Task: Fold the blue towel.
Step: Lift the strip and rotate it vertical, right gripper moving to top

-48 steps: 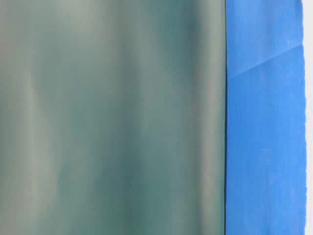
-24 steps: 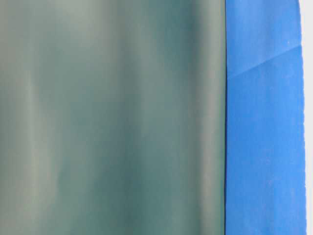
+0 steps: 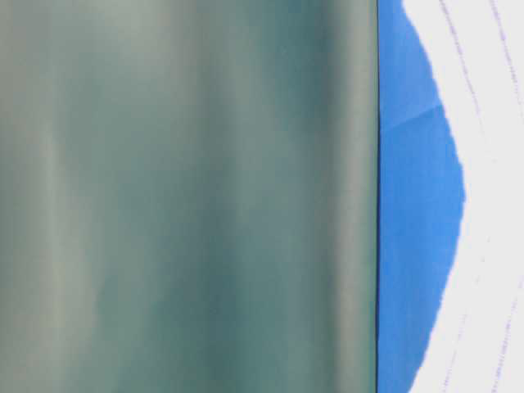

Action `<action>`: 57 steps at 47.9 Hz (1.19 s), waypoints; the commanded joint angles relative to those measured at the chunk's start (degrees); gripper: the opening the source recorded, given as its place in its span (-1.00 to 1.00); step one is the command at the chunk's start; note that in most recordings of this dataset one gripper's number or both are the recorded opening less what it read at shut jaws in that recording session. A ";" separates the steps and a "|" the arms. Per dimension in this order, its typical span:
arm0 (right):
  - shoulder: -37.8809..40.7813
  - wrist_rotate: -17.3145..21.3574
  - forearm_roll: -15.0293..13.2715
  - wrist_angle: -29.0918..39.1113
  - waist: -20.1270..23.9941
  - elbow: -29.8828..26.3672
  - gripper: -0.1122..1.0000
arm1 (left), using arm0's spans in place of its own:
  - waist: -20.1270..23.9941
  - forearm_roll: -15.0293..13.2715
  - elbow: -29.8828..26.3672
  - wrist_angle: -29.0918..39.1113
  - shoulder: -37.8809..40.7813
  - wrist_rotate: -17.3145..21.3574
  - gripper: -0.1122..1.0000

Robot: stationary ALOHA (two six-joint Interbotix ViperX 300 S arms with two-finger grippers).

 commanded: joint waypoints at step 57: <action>8.70 -4.92 -6.24 3.87 -22.15 -18.11 -0.74 | -12.22 -0.44 -32.52 -18.72 26.89 -8.53 -0.75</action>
